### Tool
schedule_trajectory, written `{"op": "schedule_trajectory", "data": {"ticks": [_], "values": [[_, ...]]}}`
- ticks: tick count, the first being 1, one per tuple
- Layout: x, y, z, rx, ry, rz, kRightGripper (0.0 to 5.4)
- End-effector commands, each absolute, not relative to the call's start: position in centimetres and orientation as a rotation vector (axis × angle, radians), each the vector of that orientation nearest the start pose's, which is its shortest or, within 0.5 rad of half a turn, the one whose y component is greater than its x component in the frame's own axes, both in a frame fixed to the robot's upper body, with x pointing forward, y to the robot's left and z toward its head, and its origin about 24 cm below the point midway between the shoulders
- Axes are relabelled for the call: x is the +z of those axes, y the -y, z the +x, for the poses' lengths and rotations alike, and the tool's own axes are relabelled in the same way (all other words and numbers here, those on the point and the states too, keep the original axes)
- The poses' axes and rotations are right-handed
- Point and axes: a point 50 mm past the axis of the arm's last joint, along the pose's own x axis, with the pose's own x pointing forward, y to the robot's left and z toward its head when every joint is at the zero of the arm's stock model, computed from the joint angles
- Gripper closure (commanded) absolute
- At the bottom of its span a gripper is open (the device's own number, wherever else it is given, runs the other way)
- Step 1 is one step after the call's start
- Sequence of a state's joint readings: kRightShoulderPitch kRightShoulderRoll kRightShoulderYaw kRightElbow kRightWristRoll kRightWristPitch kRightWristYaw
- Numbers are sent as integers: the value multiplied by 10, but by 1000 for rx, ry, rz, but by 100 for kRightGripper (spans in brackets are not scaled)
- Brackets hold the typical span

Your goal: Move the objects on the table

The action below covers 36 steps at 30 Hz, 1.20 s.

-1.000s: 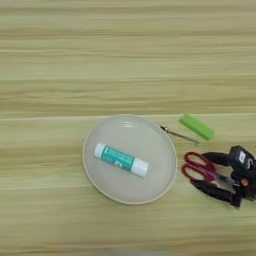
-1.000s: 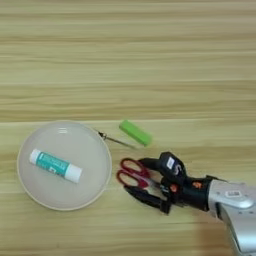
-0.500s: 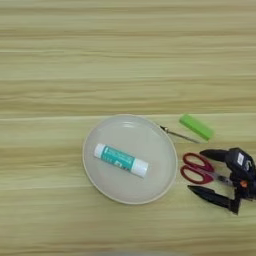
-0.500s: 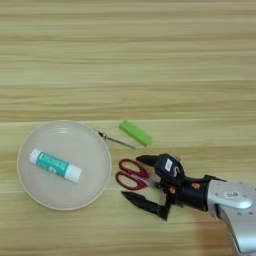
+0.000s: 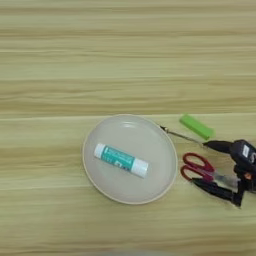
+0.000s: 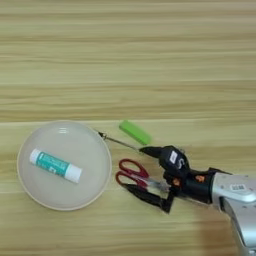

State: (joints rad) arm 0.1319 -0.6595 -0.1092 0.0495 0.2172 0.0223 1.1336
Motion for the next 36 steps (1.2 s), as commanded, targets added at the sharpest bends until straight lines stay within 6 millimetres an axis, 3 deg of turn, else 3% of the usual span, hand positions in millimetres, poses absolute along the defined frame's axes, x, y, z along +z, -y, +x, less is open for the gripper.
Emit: {"op": "schedule_trajectory", "data": {"ticks": [1, 17, 36], "values": [[79, 266, 215, 944, -283, -381, 4], [93, 279, 250, 666, -182, -329, 4], [70, 273, 276, 526, -257, -332, 4]]}}
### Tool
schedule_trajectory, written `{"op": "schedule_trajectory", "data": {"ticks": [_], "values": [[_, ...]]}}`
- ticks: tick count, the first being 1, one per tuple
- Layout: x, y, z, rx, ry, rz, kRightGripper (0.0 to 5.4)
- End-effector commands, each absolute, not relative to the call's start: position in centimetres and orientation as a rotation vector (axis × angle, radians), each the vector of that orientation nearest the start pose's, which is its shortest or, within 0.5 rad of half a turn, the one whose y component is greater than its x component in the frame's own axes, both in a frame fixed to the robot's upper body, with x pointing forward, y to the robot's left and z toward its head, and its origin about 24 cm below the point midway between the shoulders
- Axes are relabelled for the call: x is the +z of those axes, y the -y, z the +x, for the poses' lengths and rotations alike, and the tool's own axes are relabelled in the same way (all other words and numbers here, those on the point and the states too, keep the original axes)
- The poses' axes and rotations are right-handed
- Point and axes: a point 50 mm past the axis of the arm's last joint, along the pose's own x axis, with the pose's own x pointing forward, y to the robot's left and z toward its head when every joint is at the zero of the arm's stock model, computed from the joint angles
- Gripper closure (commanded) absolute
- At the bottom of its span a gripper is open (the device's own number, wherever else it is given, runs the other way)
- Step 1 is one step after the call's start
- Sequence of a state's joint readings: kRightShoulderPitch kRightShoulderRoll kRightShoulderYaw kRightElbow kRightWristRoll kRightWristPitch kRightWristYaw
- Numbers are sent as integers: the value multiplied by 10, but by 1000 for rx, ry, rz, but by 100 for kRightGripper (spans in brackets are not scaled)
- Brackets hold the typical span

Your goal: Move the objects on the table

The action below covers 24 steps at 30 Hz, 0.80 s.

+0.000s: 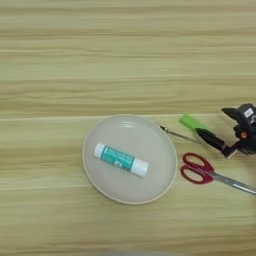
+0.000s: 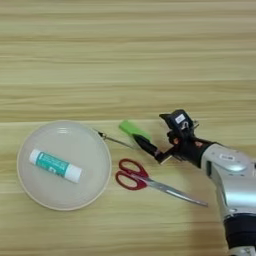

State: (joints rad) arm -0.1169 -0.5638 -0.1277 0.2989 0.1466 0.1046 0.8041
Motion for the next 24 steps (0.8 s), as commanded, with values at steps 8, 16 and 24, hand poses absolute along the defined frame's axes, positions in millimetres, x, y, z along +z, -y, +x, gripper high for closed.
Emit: {"op": "schedule_trajectory", "data": {"ticks": [8, 16, 24], "values": [[60, 277, 279, 510, -300, -316, 4], [55, 281, 282, 498, -330, -273, 87], [53, 281, 280, 510, -338, -275, 173]]}}
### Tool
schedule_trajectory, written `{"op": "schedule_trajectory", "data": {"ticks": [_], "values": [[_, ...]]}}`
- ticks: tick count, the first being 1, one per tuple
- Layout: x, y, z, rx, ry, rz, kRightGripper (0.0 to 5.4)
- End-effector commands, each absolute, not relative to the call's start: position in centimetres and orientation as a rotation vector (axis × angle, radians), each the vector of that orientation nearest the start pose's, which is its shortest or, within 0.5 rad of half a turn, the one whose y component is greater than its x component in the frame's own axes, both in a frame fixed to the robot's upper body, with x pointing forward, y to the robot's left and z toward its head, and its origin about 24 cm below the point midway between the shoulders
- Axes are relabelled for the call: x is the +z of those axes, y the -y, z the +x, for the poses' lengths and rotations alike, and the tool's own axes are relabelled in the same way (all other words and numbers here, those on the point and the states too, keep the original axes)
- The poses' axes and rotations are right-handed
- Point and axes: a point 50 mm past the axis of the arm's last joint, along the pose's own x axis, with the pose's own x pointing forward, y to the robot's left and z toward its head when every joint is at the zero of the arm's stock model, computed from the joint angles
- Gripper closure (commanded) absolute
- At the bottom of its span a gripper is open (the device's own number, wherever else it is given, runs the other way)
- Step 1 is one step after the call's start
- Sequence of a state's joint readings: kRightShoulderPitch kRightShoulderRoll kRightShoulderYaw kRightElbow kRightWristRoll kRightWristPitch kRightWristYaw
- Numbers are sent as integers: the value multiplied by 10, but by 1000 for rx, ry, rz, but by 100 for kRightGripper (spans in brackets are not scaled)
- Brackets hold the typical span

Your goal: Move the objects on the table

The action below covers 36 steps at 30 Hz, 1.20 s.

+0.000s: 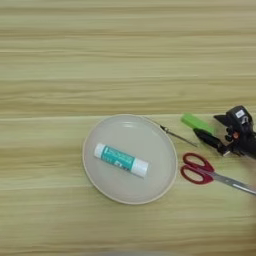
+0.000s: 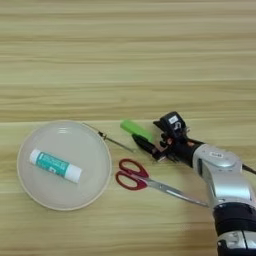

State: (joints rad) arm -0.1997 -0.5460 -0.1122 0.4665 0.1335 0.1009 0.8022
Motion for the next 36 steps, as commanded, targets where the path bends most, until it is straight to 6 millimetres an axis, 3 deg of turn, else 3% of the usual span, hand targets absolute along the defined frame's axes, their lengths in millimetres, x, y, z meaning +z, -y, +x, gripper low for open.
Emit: {"op": "schedule_trajectory", "data": {"ticks": [1, 24, 36], "values": [[53, 281, 280, 512, -339, -275, 179], [57, 281, 276, 540, -347, -285, 399], [59, 278, 275, 555, -338, -281, 401]]}}
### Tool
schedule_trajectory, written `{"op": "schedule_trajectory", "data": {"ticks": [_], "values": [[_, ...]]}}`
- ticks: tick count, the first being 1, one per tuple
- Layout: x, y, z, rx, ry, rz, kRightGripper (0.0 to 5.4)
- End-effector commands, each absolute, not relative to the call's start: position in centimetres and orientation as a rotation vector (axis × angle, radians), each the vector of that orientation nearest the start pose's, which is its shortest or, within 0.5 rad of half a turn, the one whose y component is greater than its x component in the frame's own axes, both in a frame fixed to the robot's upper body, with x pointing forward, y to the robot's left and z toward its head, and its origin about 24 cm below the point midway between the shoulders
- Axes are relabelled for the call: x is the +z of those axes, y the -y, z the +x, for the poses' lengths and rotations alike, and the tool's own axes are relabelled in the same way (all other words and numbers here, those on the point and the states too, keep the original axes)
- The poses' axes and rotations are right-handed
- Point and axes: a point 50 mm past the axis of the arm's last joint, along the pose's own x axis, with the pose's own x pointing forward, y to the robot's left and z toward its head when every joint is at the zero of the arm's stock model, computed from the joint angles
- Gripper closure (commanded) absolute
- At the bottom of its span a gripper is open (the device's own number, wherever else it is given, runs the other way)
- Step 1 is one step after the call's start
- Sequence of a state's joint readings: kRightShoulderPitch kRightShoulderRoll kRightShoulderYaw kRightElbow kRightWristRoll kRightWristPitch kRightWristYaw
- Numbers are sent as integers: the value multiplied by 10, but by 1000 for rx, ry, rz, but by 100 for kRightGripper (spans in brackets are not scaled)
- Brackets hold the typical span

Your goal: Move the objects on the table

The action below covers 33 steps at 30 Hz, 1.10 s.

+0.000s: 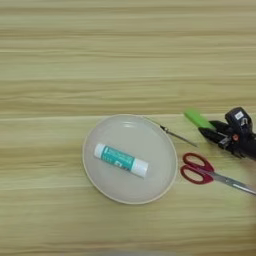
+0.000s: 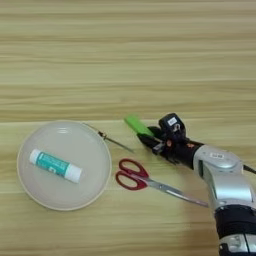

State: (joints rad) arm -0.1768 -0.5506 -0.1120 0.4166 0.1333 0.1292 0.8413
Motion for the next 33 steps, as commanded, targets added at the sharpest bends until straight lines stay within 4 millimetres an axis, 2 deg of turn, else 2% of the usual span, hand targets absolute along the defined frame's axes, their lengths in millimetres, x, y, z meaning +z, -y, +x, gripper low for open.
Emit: {"op": "schedule_trajectory", "data": {"ticks": [1, 14, 22, 27, 33], "values": [[59, 278, 275, 555, -332, -280, 401], [82, 267, 276, 577, -194, -268, 401], [100, 245, 267, 668, -104, -269, 401], [100, 225, 253, 782, -88, -268, 401], [94, 213, 243, 848, -111, -257, 401]]}}
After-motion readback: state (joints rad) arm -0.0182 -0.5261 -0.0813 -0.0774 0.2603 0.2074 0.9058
